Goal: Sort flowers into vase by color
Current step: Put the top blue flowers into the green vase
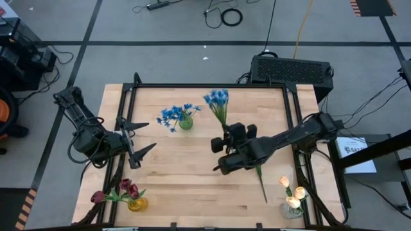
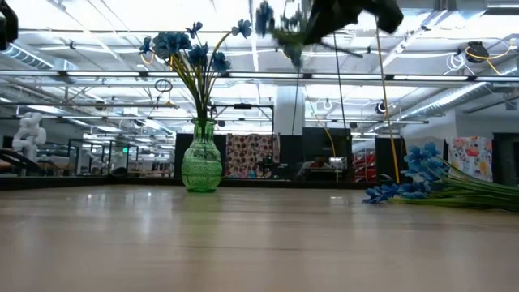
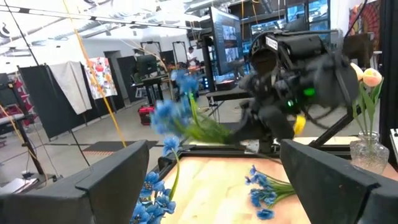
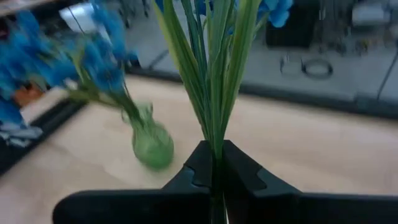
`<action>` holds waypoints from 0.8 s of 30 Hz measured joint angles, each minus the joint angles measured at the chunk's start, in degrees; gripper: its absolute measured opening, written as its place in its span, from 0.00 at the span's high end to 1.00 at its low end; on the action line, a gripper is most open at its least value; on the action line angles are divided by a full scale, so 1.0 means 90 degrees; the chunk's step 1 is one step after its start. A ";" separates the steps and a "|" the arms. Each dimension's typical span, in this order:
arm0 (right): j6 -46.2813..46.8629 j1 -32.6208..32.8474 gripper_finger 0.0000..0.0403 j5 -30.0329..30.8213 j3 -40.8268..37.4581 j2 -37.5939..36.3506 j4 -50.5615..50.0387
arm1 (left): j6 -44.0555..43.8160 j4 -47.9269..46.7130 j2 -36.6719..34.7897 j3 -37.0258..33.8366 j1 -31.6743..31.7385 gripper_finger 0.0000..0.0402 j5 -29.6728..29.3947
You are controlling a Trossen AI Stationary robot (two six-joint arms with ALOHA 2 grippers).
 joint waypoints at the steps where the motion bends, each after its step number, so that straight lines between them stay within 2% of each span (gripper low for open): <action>1: -0.0308 0.0000 0.99 0.0166 0.0000 -0.0117 0.0068 | -0.0002 0.0018 0.0000 0.0000 0.0000 0.08 0.0010; 5: -0.1717 -0.0078 0.99 0.0517 0.0002 -0.0643 0.0341 | -0.0007 0.0022 0.0015 0.0000 0.0000 0.08 0.0010; 8: -0.2714 -0.0203 0.99 0.0536 0.0002 -0.1026 0.0651 | -0.0007 0.0021 0.0051 0.0000 0.0000 0.08 0.0018; 11: -0.4215 -0.0357 0.99 0.0433 0.0002 -0.1387 0.1247 | -0.0009 0.0151 0.0056 0.0000 0.0038 0.08 0.0337; 13: -0.5364 -0.0535 0.99 -0.0126 0.0002 -0.1659 0.1782 | -0.0009 0.0346 0.0056 0.0000 0.0147 0.08 0.0775; 17: -0.7324 -0.1028 0.99 -0.1821 0.0005 -0.2154 0.2919 | -0.0170 0.0409 0.0063 0.0000 0.0393 0.08 0.1201; 20: -0.8162 -0.1394 0.99 -0.2817 0.0007 -0.2431 0.3580 | -0.0178 0.0367 0.0139 0.0000 0.0539 0.08 0.1225; 24: -0.8626 -0.1824 0.99 -0.3423 -0.0080 -0.2519 0.4853 | -0.0237 0.0583 0.0263 0.0000 0.0849 0.08 0.1666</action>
